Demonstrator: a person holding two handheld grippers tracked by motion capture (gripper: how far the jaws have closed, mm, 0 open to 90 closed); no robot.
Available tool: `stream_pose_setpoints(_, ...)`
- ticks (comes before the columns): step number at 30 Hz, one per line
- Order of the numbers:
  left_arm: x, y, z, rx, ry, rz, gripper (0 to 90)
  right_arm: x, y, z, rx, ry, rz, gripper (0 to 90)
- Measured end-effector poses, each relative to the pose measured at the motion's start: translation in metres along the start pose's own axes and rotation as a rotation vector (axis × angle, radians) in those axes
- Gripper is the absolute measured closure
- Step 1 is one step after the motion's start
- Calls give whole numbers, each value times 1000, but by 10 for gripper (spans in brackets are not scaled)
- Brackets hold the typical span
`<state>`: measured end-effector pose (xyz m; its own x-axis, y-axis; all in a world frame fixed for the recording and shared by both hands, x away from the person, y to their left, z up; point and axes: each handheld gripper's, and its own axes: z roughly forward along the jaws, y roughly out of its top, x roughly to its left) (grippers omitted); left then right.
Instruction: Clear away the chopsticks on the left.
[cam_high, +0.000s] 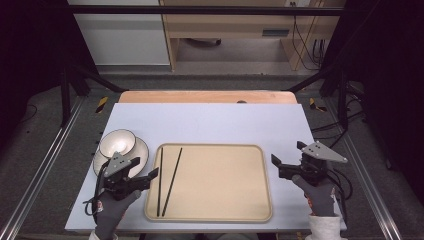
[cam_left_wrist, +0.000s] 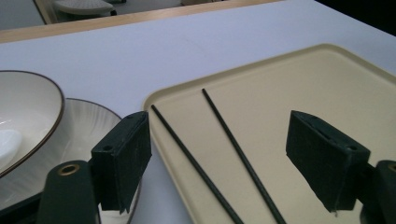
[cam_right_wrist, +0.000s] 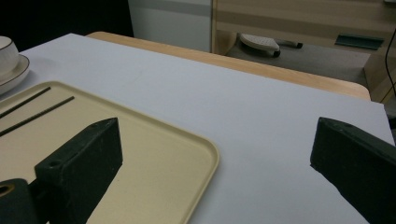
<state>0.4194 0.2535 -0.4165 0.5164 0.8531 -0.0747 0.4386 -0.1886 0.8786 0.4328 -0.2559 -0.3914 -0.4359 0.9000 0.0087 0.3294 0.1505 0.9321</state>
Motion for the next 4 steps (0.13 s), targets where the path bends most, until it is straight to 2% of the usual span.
stream_pose_setpoints(4, 8, -3, -5, -15, -4, -19, 206, -2, -3, 2, 10, -3, 3, 31)
